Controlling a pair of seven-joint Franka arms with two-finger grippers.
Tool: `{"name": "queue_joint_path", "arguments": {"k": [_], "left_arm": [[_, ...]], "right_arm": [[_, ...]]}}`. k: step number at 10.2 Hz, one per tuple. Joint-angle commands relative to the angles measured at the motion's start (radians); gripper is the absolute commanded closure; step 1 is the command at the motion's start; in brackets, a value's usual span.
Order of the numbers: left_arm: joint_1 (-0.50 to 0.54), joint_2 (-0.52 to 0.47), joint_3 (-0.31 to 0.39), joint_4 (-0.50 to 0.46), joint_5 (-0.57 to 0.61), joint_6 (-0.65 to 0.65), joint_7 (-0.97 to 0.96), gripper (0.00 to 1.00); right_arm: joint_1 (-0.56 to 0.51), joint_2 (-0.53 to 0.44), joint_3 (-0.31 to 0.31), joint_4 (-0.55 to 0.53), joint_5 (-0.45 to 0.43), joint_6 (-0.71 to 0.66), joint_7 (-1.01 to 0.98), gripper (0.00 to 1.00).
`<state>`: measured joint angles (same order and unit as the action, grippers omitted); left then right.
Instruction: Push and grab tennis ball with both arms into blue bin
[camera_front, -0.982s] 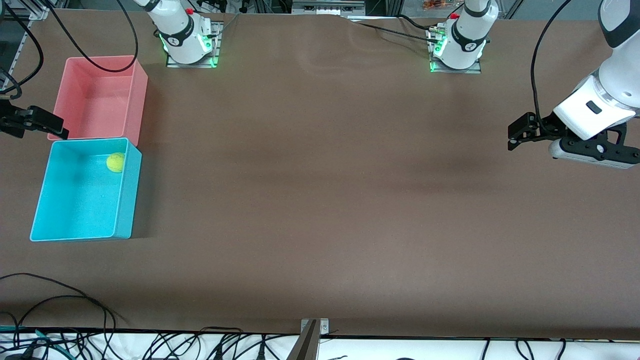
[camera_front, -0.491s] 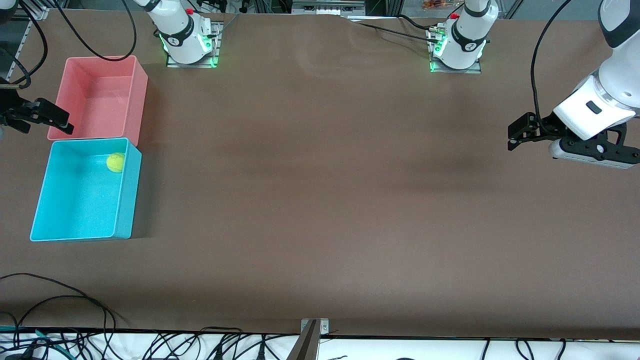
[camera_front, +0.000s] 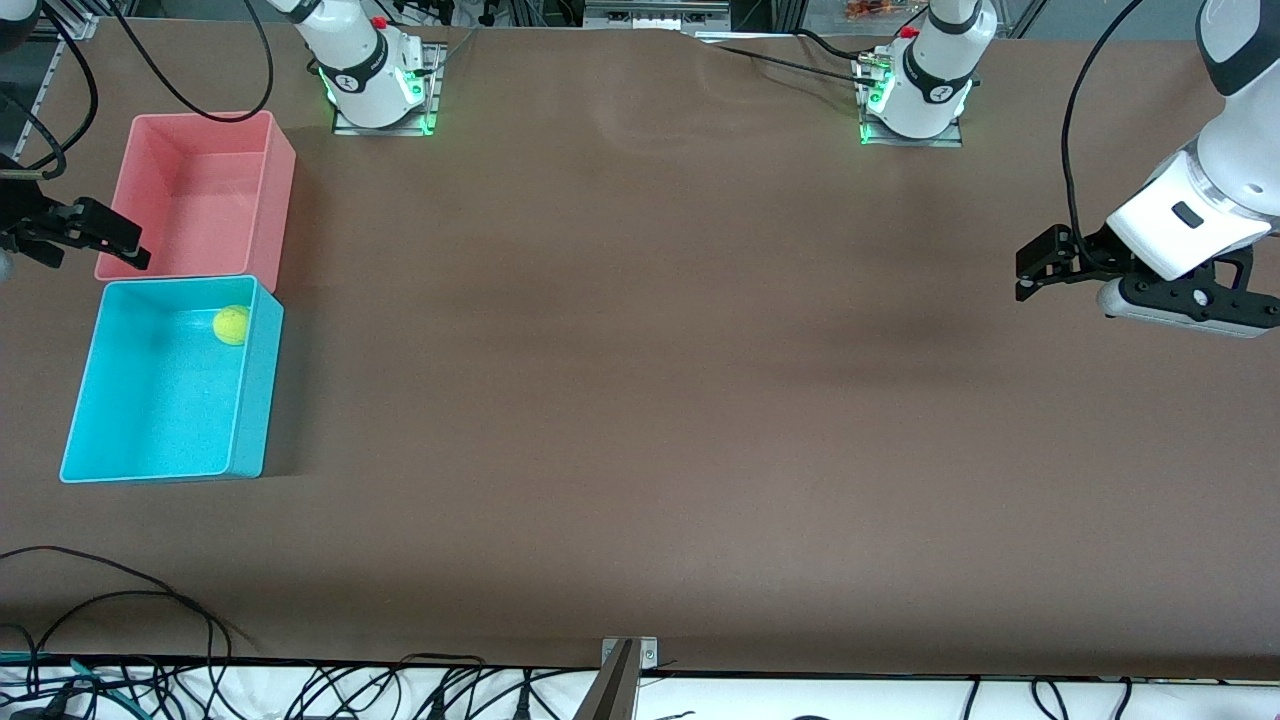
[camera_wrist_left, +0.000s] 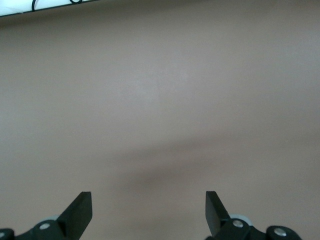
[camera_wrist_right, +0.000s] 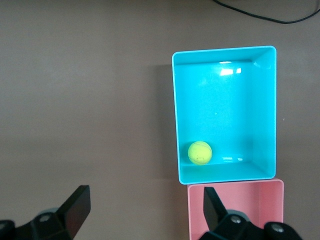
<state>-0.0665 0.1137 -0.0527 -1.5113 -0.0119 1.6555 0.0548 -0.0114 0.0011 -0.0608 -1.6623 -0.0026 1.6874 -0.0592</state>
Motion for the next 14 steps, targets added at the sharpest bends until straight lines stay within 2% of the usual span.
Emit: {"name": "queue_joint_path", "arguments": {"k": [1, 14], "left_arm": [[-0.004, 0.012, 0.004, 0.031, -0.013, -0.020, 0.005, 0.00], [-0.002, 0.018, 0.004, 0.031, -0.013, -0.019, 0.005, 0.00]], "right_arm": [[-0.012, -0.027, 0.007, -0.025, 0.010, 0.008, -0.008, 0.00], [-0.010, -0.020, 0.010, -0.024, 0.010, 0.029, -0.008, 0.00]]}}
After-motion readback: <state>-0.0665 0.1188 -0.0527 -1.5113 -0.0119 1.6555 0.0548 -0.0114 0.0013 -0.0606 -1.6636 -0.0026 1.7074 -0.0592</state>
